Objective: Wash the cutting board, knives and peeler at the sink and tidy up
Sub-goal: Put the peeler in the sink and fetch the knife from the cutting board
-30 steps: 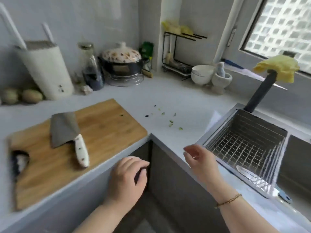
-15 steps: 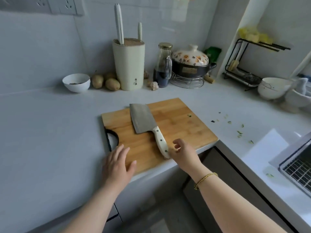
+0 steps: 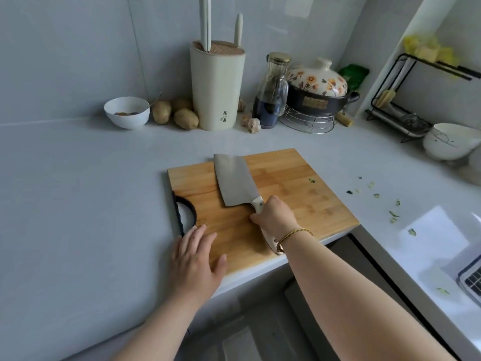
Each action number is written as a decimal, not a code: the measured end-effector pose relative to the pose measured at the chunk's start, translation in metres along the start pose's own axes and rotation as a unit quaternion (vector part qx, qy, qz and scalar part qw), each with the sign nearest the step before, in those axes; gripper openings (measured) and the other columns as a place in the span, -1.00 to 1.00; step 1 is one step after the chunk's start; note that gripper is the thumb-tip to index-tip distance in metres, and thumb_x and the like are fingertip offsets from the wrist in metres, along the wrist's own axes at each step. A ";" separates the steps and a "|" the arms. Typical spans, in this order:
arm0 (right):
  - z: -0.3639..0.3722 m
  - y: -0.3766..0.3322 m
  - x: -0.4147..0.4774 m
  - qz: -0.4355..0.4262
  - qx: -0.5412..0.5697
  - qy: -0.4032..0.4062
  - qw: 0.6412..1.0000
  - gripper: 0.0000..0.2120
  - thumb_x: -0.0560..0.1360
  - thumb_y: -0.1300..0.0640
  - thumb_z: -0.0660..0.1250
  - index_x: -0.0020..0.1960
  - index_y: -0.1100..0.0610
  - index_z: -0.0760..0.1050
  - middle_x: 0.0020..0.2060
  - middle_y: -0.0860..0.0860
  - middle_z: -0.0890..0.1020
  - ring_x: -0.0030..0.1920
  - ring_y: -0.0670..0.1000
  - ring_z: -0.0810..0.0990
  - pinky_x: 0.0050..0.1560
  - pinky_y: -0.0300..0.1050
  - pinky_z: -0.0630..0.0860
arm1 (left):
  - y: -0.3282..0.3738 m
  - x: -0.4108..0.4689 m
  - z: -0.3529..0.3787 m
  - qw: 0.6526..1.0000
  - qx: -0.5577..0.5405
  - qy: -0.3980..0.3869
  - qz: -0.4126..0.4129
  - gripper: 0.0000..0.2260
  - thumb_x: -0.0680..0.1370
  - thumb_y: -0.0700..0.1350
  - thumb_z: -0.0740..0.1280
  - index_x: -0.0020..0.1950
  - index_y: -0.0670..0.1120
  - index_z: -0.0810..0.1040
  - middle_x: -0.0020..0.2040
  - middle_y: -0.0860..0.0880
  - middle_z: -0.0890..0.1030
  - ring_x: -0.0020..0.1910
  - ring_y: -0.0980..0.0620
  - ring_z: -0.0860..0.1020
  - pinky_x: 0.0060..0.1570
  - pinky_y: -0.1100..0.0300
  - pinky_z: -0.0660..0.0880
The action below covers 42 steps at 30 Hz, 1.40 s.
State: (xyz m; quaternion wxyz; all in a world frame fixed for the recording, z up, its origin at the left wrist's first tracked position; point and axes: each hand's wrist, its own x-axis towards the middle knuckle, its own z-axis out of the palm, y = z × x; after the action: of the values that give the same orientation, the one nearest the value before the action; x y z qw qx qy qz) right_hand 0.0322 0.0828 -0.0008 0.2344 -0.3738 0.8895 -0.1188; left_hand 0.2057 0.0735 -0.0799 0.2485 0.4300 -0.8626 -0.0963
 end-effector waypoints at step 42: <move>-0.166 0.328 -0.204 0.061 0.410 0.142 0.899 -0.89 0.55 0.12 0.21 0.06 -0.01 0.42 -0.31 0.04 0.53 -0.47 -0.04 0.48 -0.49 -0.23 0.44 | 0.285 -0.033 0.032 0.952 -0.192 -0.173 0.165 -0.77 0.52 -0.14 0.24 0.12 -0.13 0.59 0.14 -0.01 0.58 0.21 -0.03 0.46 0.25 0.19 0.26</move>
State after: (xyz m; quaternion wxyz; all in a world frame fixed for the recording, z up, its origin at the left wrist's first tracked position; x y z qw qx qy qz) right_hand -0.1273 0.4633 0.0827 0.2448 -0.1689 0.8072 -0.5099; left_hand 0.0081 0.2721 -0.0100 0.1856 0.2030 -0.9163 -0.2909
